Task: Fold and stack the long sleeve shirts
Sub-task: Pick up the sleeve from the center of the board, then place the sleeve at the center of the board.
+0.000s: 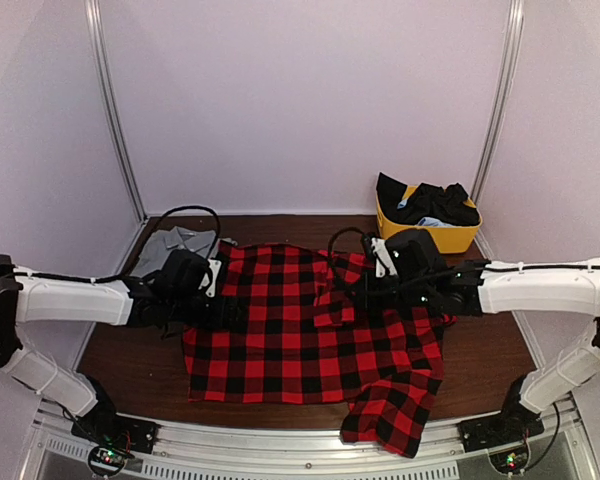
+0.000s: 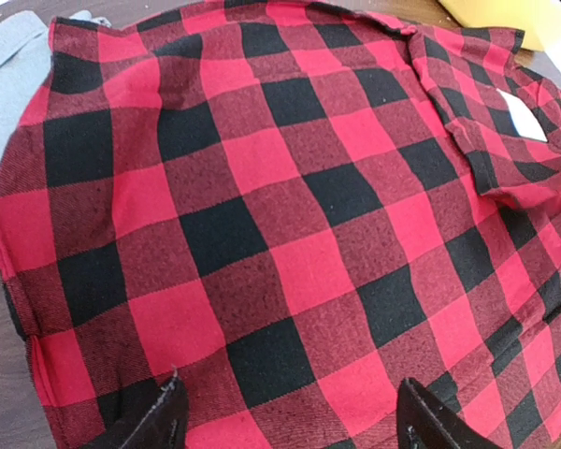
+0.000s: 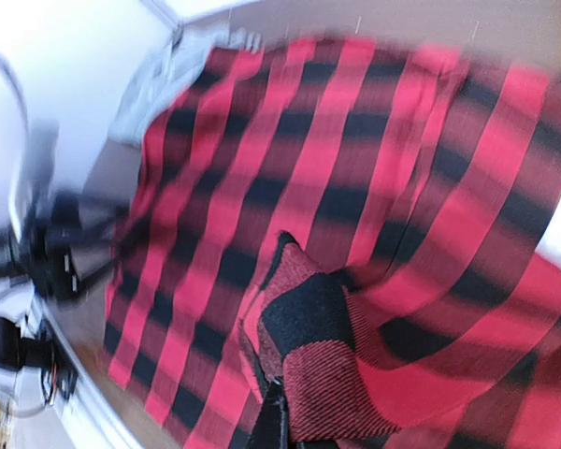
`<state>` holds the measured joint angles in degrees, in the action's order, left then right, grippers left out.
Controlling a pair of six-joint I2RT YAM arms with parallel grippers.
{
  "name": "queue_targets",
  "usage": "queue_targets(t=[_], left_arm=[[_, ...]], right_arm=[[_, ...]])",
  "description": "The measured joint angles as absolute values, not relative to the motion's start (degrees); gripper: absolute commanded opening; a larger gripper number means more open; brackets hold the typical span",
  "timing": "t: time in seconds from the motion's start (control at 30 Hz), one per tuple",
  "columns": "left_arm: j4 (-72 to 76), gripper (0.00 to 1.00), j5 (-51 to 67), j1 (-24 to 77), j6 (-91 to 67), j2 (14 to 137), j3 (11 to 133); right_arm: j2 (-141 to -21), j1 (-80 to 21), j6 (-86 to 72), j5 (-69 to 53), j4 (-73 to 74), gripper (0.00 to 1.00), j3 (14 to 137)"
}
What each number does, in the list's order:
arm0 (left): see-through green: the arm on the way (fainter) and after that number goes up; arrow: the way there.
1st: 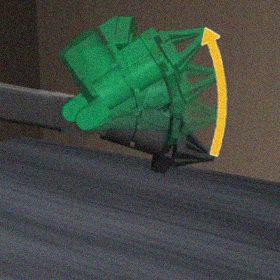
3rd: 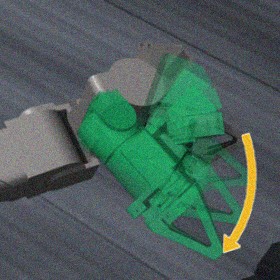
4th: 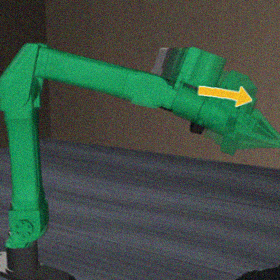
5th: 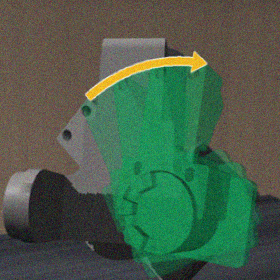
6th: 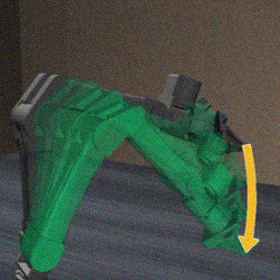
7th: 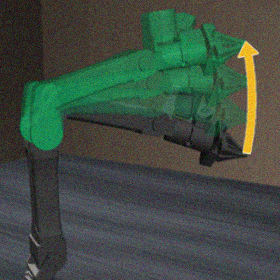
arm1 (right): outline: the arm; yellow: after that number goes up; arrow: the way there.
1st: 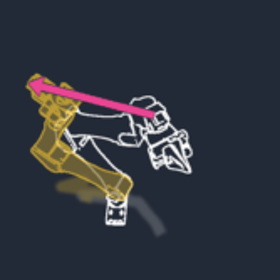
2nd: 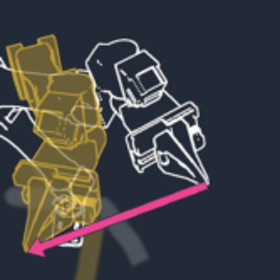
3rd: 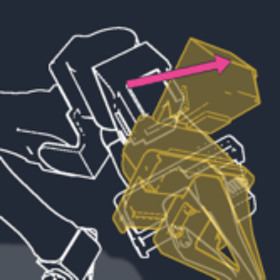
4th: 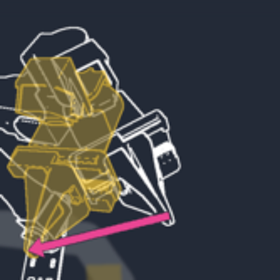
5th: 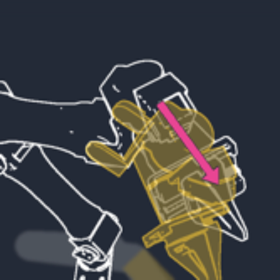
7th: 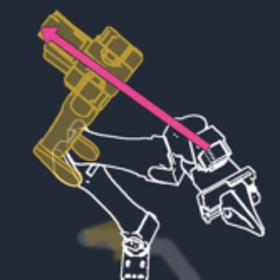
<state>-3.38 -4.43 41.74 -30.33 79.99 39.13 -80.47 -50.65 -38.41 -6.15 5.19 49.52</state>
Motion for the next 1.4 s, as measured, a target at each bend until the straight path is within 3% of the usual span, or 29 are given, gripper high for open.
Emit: queue_targets(t=[0.17,0.37,0.87,1.07,1.27,1.4], left_arm=[[-4.47,0.78,-5.23,41.74,-30.02,78.96,40.12],[-4.84,0.78,-5.91,41.74,-29.80,78.74,40.93],[-5.15,0.78,-6.20,41.74,-29.21,79.13,42.30],[-5.23,0.78,-5.72,41.74,-29.21,79.31,42.57],[-5.48,0.80,-5.15,41.74,-29.02,79.92,42.68],[-5.85,0.84,-5.08,41.74,-28.82,79.94,42.78]], right_arm=[[-82.78,-39.57,-31.81,-6.92,7.11,0.00,60.29],[-93.84,-30.33,-26.74,-10.52,7.11,0.00,74.67],[-117.95,-22.81,-23.00,-18.81,7.53,0.02,91.29],[-122.93,-21.63,-22.17,-20.10,8.40,0.20,91.53],[-122.19,-21.50,-21.15,-20.23,9.74,0.57,90.98],[-116.14,-21.54,-20.60,-19.49,10.48,0.73,85.80]])
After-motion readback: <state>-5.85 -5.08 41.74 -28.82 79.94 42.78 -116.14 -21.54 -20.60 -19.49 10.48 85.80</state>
